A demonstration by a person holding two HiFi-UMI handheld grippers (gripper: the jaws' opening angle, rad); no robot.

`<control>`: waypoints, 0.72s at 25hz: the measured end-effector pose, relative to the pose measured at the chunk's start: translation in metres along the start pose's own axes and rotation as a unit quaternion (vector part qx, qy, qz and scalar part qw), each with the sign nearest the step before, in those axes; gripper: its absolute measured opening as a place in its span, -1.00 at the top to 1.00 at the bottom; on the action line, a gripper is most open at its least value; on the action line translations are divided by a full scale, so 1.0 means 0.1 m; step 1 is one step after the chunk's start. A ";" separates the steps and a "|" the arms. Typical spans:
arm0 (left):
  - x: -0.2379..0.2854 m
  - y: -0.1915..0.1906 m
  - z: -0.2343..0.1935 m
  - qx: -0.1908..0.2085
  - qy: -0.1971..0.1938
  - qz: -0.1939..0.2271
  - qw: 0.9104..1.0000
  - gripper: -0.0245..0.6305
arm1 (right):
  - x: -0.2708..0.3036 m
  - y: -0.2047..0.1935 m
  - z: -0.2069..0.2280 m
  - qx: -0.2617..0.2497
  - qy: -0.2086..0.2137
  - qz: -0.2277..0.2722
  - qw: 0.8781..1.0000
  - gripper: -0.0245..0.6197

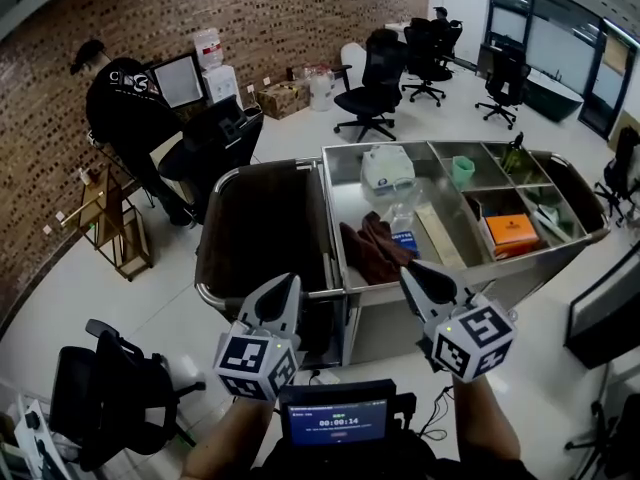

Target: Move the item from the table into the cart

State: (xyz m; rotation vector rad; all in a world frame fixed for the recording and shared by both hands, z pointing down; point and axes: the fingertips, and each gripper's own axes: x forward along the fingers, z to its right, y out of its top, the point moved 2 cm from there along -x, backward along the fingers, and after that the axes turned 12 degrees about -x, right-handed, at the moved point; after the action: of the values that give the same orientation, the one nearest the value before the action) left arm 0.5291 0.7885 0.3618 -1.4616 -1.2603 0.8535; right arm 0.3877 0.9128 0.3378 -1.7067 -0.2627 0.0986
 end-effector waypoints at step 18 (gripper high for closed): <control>-0.17 -0.29 0.06 0.000 -0.004 -0.002 1.000 0.92 | -0.42 -0.36 -0.14 0.022 -0.031 0.015 0.999 0.92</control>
State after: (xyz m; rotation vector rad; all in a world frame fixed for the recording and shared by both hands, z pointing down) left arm 0.5116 0.7727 0.3870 -1.4571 -1.2680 0.8572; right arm 0.3454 0.8947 0.3720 -1.6654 -0.2783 0.1779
